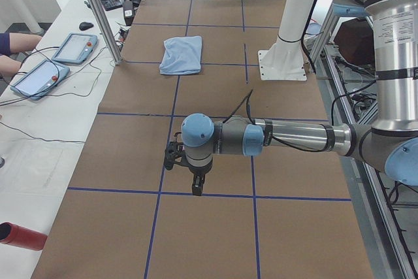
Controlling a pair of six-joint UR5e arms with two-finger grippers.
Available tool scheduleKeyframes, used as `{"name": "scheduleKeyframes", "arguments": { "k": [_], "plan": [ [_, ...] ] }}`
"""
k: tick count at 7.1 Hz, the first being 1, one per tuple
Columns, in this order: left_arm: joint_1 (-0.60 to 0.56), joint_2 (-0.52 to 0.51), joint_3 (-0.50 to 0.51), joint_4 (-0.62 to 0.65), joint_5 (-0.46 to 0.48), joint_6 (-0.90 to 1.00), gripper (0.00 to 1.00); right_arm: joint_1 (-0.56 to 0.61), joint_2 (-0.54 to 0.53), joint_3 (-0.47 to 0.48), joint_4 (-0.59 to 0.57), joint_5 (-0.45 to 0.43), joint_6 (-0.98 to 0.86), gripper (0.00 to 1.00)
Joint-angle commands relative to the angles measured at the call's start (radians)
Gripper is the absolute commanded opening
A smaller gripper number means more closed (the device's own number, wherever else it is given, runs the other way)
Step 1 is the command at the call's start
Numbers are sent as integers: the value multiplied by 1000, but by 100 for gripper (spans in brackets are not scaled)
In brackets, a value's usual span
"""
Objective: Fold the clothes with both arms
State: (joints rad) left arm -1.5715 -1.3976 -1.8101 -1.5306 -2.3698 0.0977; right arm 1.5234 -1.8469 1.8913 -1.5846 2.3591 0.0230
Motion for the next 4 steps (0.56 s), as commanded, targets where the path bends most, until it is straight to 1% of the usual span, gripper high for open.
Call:
{"name": "scheduleKeyframes", "arguments": {
  "k": [1, 4],
  "plan": [
    [-1, 0, -2, 0, 0, 0, 100, 0, 0, 0, 0, 5, 0, 100],
    [-1, 0, 0, 0, 0, 4, 100, 0, 0, 0, 12, 6, 0, 100]
  ]
}}
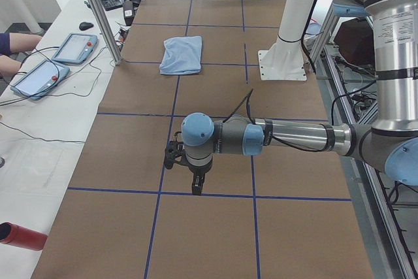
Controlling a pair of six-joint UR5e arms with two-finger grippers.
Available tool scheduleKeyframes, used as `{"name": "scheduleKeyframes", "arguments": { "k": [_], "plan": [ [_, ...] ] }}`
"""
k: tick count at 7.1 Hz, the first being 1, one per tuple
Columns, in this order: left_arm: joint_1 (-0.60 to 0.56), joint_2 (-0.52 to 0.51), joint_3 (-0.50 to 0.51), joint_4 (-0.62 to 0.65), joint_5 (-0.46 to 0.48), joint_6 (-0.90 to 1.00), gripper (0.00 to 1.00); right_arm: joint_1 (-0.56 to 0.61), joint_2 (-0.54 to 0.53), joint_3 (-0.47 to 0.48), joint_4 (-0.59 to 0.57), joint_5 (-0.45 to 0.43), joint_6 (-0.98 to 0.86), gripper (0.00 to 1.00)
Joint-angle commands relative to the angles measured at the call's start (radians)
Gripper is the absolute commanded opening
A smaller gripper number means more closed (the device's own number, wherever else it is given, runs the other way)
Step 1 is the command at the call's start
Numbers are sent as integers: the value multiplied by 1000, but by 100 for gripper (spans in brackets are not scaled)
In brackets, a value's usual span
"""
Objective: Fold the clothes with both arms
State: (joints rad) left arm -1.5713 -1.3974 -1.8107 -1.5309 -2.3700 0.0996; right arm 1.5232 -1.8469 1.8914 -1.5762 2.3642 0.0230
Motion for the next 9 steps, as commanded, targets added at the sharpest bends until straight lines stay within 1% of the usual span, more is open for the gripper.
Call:
{"name": "scheduleKeyframes", "arguments": {
  "k": [1, 9],
  "plan": [
    [0, 0, 4, 0, 2, 3, 100, 0, 0, 0, 4, 1, 0, 100],
    [-1, 0, -1, -2, 0, 5, 100, -2, -2, -3, 21, 1, 2, 100]
  ]
}}
